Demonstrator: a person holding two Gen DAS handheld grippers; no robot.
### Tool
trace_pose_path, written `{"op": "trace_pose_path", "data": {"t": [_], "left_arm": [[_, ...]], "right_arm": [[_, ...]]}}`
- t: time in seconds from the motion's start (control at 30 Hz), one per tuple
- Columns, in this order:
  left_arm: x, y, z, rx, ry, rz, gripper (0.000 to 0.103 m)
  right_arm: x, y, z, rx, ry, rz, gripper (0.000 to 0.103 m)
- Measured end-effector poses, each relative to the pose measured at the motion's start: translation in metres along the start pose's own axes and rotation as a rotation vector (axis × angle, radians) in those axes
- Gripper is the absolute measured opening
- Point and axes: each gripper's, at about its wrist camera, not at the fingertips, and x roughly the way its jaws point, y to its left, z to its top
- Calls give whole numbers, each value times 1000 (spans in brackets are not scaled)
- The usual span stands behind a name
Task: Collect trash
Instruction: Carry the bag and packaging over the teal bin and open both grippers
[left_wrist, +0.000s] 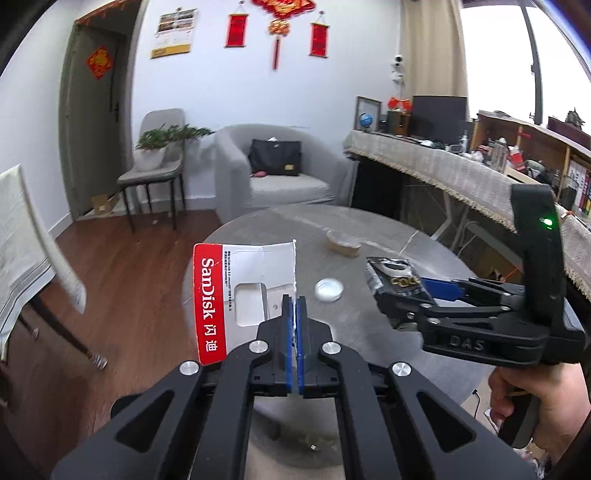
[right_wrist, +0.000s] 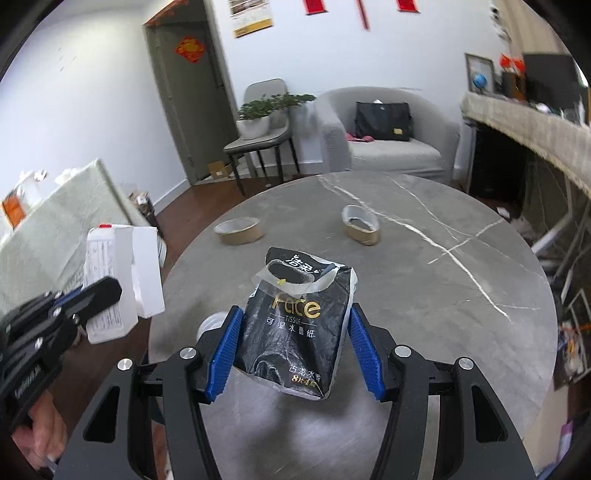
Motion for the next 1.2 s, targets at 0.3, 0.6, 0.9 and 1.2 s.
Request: {"op": "trace_pose_path", "data": {"t": [0.3, 0.6, 0.9, 1.2], "left_arm": [[-15, 60, -23, -69, 93, 103, 3], [-7, 116, -47, -149, 186, 145, 3], [6, 179, -81, -255, 334, 174, 3], [12, 208, -91, -296, 404, 160, 8]], "right_arm": [[-3, 40, -10, -51, -1, 76, 59], [4, 88, -5, -105, -8, 144, 59], [25, 138, -2, -166, 23, 205, 59], [52, 185, -4, -224, 66, 250, 59]]}}
